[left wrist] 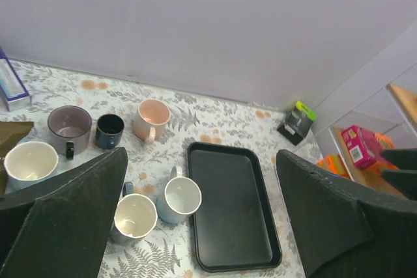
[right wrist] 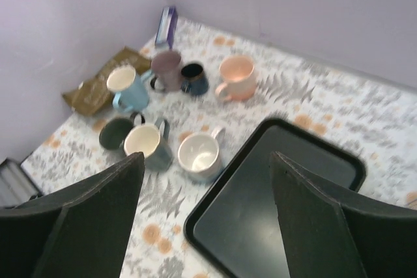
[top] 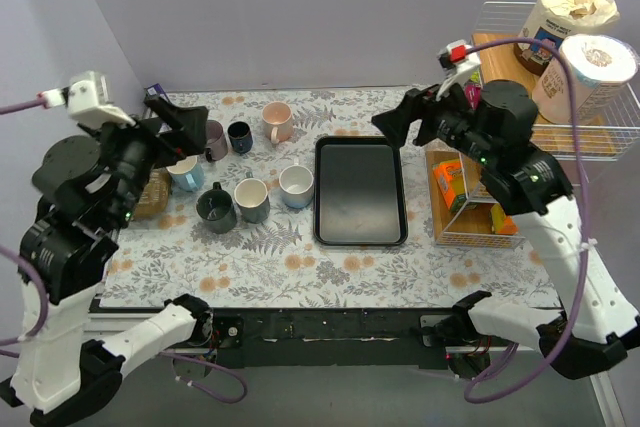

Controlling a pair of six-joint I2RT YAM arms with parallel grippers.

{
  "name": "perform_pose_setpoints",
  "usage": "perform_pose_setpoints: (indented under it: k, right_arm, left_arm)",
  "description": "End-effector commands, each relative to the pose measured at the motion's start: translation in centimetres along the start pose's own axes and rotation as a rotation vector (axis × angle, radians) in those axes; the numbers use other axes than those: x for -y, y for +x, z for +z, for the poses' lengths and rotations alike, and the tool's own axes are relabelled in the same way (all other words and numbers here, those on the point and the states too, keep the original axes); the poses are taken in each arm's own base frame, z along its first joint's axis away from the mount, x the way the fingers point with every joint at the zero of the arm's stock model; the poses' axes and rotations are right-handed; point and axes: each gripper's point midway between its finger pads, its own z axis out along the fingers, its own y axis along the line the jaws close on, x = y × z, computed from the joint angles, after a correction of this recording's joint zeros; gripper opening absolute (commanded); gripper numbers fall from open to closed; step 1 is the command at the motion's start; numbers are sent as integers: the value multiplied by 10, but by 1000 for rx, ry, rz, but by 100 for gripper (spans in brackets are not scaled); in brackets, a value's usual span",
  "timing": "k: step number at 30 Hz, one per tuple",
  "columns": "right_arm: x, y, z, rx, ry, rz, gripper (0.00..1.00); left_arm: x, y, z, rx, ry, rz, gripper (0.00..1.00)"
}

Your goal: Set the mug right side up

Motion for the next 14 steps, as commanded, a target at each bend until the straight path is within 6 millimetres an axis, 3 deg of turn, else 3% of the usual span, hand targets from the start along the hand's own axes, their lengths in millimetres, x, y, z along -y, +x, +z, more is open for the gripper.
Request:
perform_pose_setpoints:
  k: [1,3,6,9,14]
  right_arm:
    - [-11,-81,-60,263,54,-102,85]
    - [-12,-95,-75,317,74,-117,85]
    - [-18,-110,-93,389,67,-141,86]
    - [-5,-107,-98,391,143,-138,87]
    - [-5,-105,-104,396,144,-132,87]
  left_arm:
    - [-33,-23,-33,119,-122,-54,98]
    - [-37,-35,-53,175,-104,-80,98]
    - [-38,-45,-65,213,-87,-98,98]
    - [-41,-50,-72,227,-90,-91,98]
    - [-38,-52,-79,215,-66,-61,98]
